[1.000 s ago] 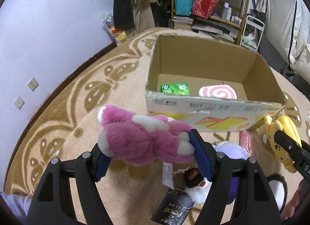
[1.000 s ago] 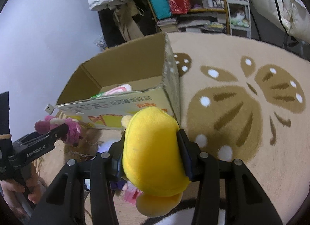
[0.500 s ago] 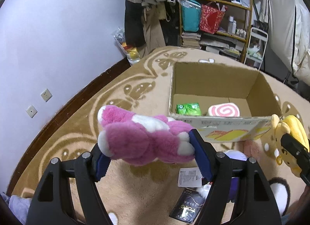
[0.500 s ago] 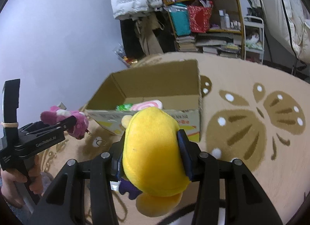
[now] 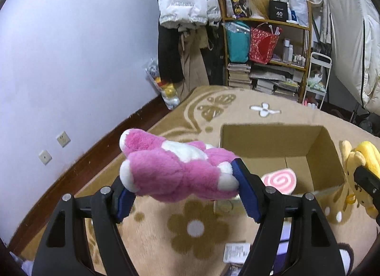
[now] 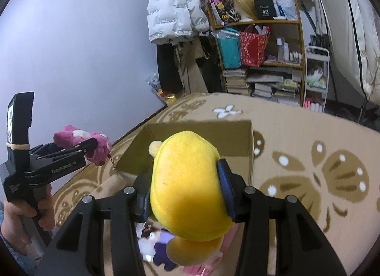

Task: Organize soft objects
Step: 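Lift the duck and pink bear over the box and release them inside, then withdraw both open tools from the box toward the remaining items, then grasp the purple-haired doll with the right tool while the left tool grasps the black Face tissue packet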

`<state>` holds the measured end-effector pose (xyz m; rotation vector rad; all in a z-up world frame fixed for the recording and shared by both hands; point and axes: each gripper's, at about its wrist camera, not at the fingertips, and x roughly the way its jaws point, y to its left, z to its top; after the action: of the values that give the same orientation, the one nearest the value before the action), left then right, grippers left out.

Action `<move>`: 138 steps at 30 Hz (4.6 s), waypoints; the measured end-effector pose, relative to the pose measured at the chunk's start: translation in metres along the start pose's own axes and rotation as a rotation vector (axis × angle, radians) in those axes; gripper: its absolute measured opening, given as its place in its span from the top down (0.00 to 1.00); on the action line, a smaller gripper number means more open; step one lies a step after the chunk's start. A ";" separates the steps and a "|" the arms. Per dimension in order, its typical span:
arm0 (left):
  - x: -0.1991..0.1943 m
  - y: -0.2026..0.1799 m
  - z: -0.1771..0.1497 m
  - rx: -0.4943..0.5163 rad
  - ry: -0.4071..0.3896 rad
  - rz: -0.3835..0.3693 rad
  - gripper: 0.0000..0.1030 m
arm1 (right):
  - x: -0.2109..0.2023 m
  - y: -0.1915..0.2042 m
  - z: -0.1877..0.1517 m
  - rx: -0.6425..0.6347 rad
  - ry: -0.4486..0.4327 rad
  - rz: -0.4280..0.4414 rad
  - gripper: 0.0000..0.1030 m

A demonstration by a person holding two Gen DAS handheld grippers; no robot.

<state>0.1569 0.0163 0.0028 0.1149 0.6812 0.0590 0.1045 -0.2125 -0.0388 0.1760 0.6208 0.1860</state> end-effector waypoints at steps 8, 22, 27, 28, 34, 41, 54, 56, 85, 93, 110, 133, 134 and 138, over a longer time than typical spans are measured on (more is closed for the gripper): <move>0.001 -0.006 0.034 0.039 -0.075 -0.008 0.28 | 0.016 0.002 0.032 -0.030 -0.032 -0.003 0.51; 0.034 -0.025 0.034 0.029 -0.063 -0.108 0.26 | 0.062 -0.008 0.034 -0.028 0.018 -0.017 0.49; 0.049 -0.041 0.023 0.071 -0.020 -0.144 0.23 | 0.077 -0.016 0.023 -0.006 0.062 -0.025 0.47; 0.052 -0.044 0.021 0.087 -0.013 -0.143 0.23 | 0.080 -0.019 0.020 -0.002 0.076 -0.026 0.47; 0.064 -0.052 0.011 0.098 0.030 -0.150 0.20 | 0.084 -0.028 0.016 0.021 0.102 -0.028 0.47; 0.059 -0.050 0.011 0.104 0.026 -0.118 0.03 | 0.074 -0.031 0.021 0.044 0.093 -0.039 0.31; 0.030 -0.037 0.005 0.107 0.031 -0.129 0.02 | 0.038 -0.013 0.030 0.040 0.050 -0.039 0.00; 0.020 -0.034 0.003 0.109 0.019 -0.129 0.02 | 0.031 -0.011 0.032 0.041 0.041 -0.042 0.00; -0.032 -0.017 -0.073 0.084 0.186 -0.223 0.02 | -0.023 0.013 -0.013 0.015 0.092 -0.021 0.00; -0.008 -0.027 -0.094 0.107 0.293 -0.237 0.02 | -0.006 0.010 -0.039 0.027 0.145 -0.008 0.00; 0.026 -0.025 -0.103 0.089 0.389 -0.220 0.02 | 0.044 -0.003 -0.070 0.124 0.277 0.117 0.01; 0.058 -0.038 -0.141 0.104 0.608 -0.272 0.03 | 0.089 0.000 -0.088 0.127 0.454 0.140 0.37; 0.059 -0.041 -0.144 0.118 0.621 -0.271 0.05 | 0.090 -0.001 -0.088 0.131 0.458 0.136 0.37; 0.067 -0.044 -0.153 0.138 0.667 -0.233 0.29 | 0.093 -0.004 -0.090 0.140 0.464 0.128 0.37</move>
<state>0.1130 -0.0077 -0.1626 0.1488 1.3610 -0.1827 0.1260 -0.1856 -0.1633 0.3121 1.0865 0.3119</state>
